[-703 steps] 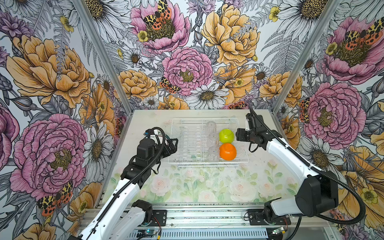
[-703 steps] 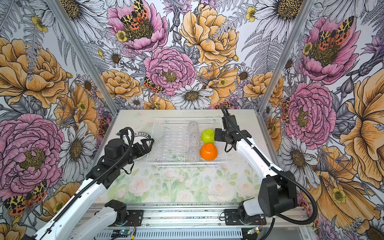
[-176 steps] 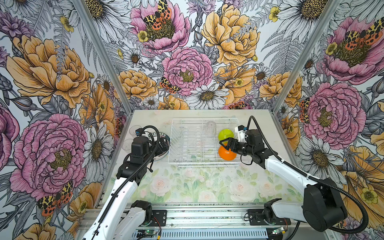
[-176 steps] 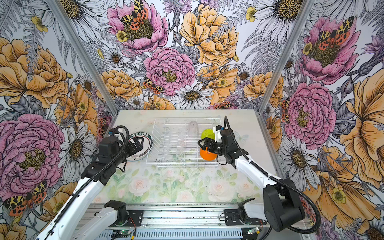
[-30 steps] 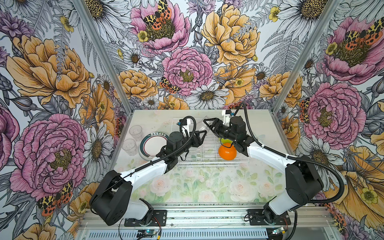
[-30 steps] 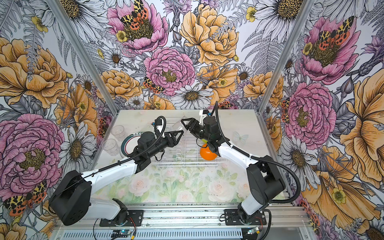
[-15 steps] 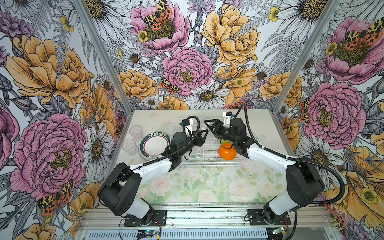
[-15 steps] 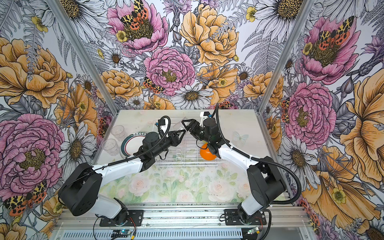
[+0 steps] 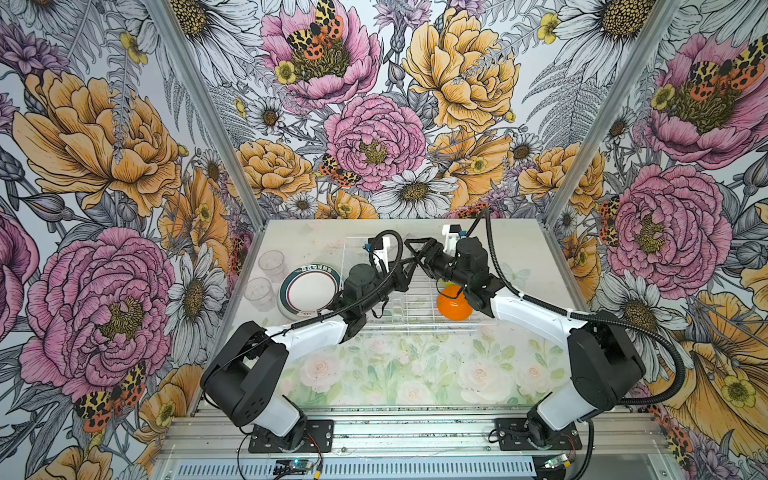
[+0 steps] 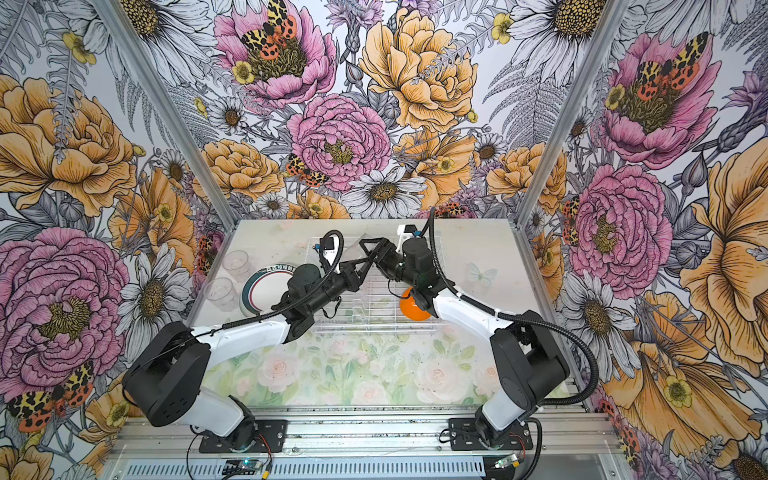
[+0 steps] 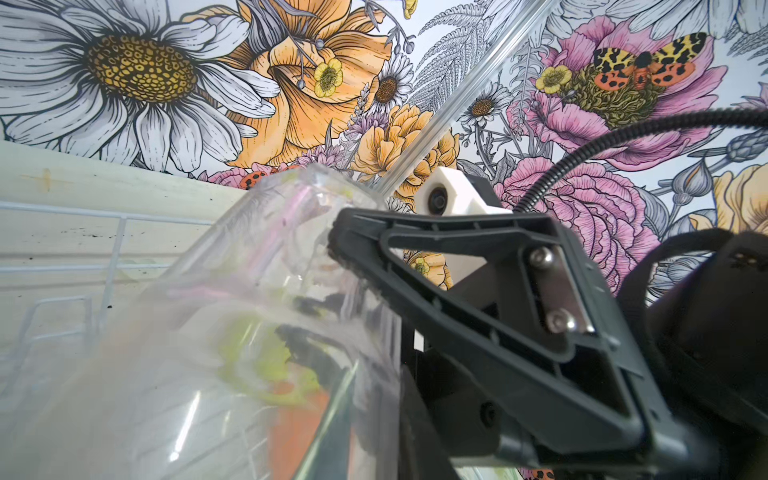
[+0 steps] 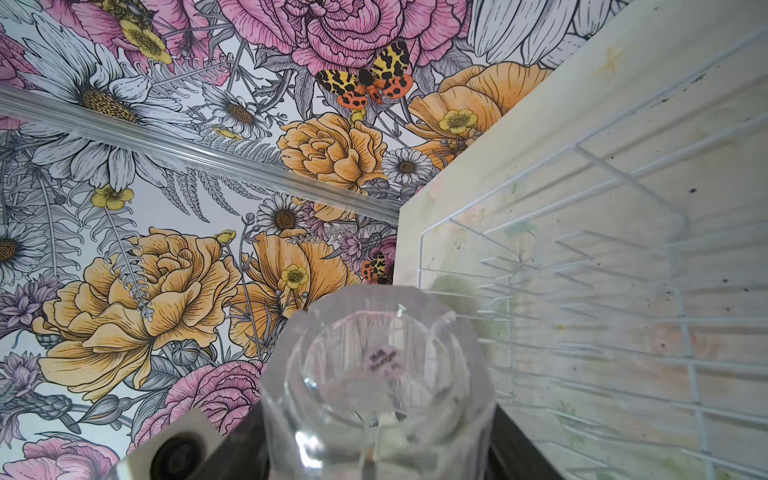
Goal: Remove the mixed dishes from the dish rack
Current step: 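Grasp the held glass with the left gripper while the right holds it, then open the right gripper and draw it back while the left holds the glass, then set the glass upright beside the other glasses with the left gripper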
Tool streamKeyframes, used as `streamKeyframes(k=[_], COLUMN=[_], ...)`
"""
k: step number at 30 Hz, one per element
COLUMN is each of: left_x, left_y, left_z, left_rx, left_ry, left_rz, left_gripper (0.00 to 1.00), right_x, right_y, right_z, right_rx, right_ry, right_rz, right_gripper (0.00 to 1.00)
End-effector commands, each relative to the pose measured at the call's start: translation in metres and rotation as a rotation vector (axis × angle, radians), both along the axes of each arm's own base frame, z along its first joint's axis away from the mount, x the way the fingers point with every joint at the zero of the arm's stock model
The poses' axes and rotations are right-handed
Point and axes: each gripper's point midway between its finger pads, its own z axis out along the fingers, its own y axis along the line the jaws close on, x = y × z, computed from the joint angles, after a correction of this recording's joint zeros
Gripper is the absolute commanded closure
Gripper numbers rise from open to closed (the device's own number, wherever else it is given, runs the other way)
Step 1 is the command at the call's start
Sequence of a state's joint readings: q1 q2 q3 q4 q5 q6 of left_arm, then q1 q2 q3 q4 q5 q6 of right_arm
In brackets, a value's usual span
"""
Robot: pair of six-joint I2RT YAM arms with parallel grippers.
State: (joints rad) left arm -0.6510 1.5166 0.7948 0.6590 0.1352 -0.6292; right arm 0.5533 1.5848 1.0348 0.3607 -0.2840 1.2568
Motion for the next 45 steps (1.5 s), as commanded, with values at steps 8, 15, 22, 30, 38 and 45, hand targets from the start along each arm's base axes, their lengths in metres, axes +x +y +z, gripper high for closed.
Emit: streamKeyframes(k=[8, 15, 22, 30, 38, 45], left_x=[0.019, 0.006, -0.008, -0.028, -0.058, -0.077], left_y=[0.035, 0.052, 0.079, 0.152, 0.251, 0.307], left_z=[-0.002, 0.01, 0.018, 0.028, 0.024, 0.005], left_rx=[0.054, 0.078, 0.17, 0.257, 0.364, 0.491], left_ry=[0.021, 0.006, 0.019, 0.059, 0.203, 0.372], left_rz=[0.167, 0.202, 0.271, 0.444, 0.671, 0.792], left_gripper=[1.0, 1.0, 1.0, 1.0, 1.0, 1.0], right_x=[-0.013, -0.01, -0.003, 0.013, 0.02, 0.014], right_y=[0.013, 0.007, -0.009, -0.022, -0.032, -0.044], right_z=[0.02, 0.019, 0.009, -0.011, -0.029, -0.036], right_rx=[0.006, -0.021, -0.096, -0.213, -0.35, -0.491], right_ry=[-0.09, -0.102, -0.121, -0.128, -0.152, -0.195], right_rz=[0.067, 0.048, -0.013, -0.053, -0.064, -0.069], right_gripper=[0.16, 0.09, 0.09, 0.1, 0.11, 0.11])
